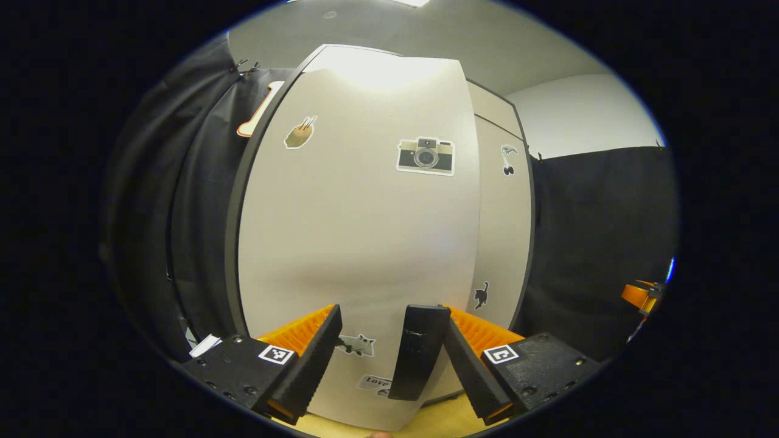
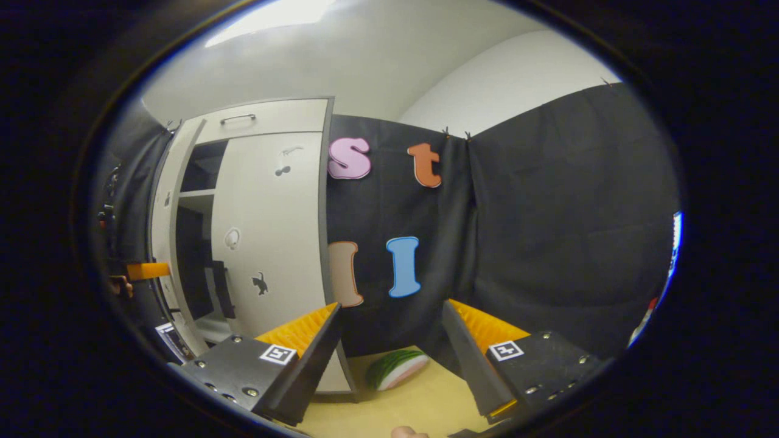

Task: Grasp the bottle in the cabinet with the left hand and place it on the coaster, then close the right door with the right hand and the left door with the left hand.

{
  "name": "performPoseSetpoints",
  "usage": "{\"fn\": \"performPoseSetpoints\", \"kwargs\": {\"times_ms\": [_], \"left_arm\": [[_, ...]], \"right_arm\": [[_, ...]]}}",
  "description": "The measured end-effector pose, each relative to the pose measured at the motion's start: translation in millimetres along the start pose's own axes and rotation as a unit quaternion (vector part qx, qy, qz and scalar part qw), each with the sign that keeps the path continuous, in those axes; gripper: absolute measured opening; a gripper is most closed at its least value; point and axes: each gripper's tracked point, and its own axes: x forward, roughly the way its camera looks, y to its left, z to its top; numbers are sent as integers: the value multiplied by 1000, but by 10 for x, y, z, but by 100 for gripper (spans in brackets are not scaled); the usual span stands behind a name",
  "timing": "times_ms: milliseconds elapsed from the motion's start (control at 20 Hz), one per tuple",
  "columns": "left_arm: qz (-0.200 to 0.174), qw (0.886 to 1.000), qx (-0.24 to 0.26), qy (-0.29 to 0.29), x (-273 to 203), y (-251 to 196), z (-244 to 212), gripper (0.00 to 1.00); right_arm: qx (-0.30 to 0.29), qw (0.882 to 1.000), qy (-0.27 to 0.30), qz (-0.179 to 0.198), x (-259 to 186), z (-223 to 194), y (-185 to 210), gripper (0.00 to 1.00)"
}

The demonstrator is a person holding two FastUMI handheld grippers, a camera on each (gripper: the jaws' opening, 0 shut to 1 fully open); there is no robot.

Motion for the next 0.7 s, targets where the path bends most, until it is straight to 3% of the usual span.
{"fn": "performPoseSetpoints", "kwargs": {"times_ms": [50, 700], "left_arm": [[0, 1000, -2, 0, 30, -5, -12, 97], [26, 1000, 14, 3, 422, 4, -53, 100]], "right_arm": [[0, 1000, -1, -2, 16, -11, -41, 96], [0, 1000, 0, -1, 194, -84, -23, 99]]}}
